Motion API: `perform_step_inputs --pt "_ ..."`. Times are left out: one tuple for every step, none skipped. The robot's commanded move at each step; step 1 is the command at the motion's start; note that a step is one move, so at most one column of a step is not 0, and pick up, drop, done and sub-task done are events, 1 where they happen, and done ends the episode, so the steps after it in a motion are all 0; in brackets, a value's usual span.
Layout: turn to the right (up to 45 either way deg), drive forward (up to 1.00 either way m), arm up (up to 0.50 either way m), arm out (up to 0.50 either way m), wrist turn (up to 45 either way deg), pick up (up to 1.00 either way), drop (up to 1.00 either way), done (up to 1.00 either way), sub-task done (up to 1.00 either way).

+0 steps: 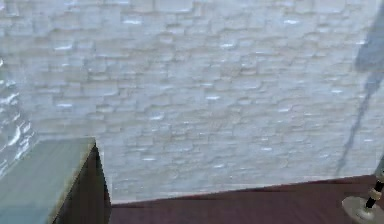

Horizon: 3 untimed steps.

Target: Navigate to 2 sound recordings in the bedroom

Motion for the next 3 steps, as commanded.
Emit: perform_step_inputs --pt "-33.0 0.0 0.0 0.0 0.0 0.0 0.0 0.0 0.0" --pt "0.0 0.05 0.0 0.0 0.0 0.0 0.0 0.0 0.0" --pt "-24.0 0.0 0.0 0.0 0.0 0.0 0.0 0.0 0.0"
